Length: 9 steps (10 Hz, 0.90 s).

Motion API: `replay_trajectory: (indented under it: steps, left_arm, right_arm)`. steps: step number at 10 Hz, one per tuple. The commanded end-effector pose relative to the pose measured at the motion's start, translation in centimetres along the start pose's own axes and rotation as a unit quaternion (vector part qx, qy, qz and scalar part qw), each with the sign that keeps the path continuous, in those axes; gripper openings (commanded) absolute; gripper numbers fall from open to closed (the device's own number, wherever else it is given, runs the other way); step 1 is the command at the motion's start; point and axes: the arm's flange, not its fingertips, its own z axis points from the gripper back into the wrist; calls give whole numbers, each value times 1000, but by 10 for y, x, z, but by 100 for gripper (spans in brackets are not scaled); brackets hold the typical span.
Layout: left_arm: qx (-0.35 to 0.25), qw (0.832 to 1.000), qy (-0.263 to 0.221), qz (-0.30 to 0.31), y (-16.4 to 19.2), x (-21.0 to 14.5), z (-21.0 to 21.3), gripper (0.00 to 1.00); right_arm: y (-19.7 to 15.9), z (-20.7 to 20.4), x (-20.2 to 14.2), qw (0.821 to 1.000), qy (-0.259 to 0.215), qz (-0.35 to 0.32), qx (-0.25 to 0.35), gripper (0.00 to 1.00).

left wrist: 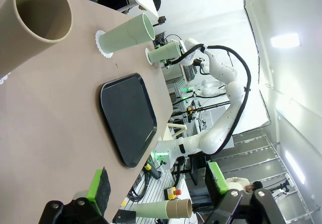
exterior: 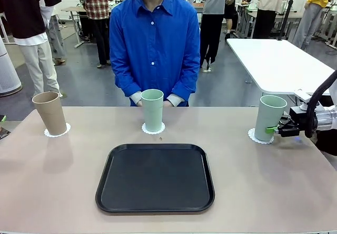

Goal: Place coasters on the table and set cups on them.
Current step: Take one Reusable plastic cup from the Flat Tray and place it on a coaster set by the human.

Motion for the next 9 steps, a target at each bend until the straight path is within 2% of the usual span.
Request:
replay_trajectory:
  steps: [1, 8, 9]
  left_arm:
    - [-4, 1000, 0, -3, -3, 0, 1, 100]
    - [-4, 1000, 0, -3, -3, 0, 1, 100]
    - [-4, 1000, 0, -3, -3, 0, 1, 100]
  right_arm:
    - [-8, 3, -2, 1000, 0, 7, 7, 83]
    - [-10, -1, -6, 1000, -8, -2, 19, 83]
    - [-10, -1, -6, 1000, -9, -5, 19, 93]
